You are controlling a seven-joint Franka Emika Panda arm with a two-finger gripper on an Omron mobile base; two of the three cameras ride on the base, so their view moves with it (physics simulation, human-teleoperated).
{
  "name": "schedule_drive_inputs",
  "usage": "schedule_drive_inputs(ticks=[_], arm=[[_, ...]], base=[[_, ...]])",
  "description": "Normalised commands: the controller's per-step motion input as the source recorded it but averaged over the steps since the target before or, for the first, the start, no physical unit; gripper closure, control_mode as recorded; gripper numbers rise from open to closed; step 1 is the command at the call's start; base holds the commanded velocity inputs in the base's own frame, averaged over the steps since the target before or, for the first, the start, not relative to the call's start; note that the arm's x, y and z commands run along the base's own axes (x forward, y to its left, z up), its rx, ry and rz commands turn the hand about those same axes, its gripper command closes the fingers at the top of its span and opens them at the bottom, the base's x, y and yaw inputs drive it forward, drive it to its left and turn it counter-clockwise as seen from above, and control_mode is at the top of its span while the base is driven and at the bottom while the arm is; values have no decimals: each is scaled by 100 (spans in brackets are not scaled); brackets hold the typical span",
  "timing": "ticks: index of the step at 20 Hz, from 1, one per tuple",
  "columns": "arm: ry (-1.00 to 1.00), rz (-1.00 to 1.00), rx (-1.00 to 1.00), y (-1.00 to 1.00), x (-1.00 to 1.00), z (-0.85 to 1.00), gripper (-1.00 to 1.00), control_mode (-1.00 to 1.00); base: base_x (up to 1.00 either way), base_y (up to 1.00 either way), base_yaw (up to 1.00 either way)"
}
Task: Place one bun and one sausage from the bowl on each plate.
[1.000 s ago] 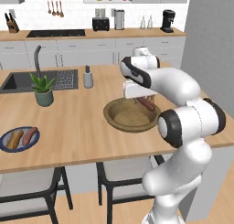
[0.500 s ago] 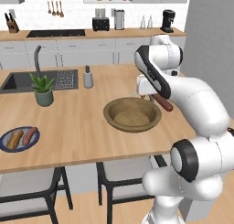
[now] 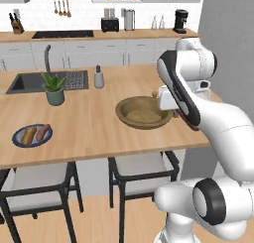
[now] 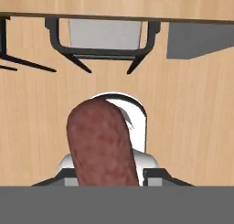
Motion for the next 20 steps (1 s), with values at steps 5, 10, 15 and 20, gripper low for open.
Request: schedule_drive_inputs(ticks=[5, 10, 15, 20], arm=[[0, 0, 0, 0, 0, 0, 100, 100], [0, 0, 0, 0, 0, 0, 100, 100], [0, 0, 0, 0, 0, 0, 100, 100], [0, 0, 0, 0, 0, 0, 100, 100]], base=[[-61, 100, -3], [-41, 100, -3], [-24, 100, -2], [-2, 100, -1]])
